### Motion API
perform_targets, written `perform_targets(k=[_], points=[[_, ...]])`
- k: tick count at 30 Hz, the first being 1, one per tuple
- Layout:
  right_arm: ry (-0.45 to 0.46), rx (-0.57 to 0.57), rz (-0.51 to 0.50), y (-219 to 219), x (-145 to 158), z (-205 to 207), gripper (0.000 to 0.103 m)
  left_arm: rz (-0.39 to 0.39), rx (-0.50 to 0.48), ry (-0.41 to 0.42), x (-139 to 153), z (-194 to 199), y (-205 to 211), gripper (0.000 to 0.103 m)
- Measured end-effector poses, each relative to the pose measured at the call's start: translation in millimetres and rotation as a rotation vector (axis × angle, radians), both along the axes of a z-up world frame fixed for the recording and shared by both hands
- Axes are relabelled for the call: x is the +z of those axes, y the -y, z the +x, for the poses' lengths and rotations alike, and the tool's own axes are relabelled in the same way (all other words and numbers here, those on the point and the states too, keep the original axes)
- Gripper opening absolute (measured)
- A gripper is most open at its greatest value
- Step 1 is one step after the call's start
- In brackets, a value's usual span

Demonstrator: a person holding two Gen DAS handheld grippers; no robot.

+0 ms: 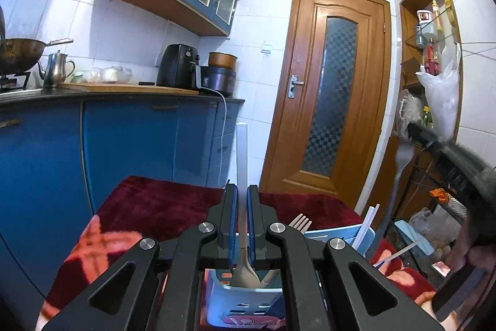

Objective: Organize utensils

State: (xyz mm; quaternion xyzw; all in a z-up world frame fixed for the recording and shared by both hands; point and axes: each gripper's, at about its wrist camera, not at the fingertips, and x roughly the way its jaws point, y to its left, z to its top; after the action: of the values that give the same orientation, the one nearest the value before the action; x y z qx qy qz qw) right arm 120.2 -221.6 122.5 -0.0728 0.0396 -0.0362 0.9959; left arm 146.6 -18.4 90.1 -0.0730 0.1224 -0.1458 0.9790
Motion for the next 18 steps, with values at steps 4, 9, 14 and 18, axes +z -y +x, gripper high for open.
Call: perform_targets(k=[4,9,14,18], points=[[-0.077,0.042,0.041,2.9,-16.9,7.1,0.003,-0.032,-0.016,-0.037,-1.8,4.3,-3.0,0.006],[-0.125,0.089,0.108,8.7,-24.7,8.3,0.005,-0.059,-0.036,-0.088,-2.6,6.3,-4.0,0.011],[-0.117,0.114,0.174,16.4,-21.9,-5.2,0.013,-0.047,-0.048,-0.088,3.7,-2.9,-1.3,0.028],[-0.103,0.135,0.217,21.7,-16.4,-19.5,0.013,-0.037,-0.063,-0.080,11.4,-17.2,0.2,0.029]])
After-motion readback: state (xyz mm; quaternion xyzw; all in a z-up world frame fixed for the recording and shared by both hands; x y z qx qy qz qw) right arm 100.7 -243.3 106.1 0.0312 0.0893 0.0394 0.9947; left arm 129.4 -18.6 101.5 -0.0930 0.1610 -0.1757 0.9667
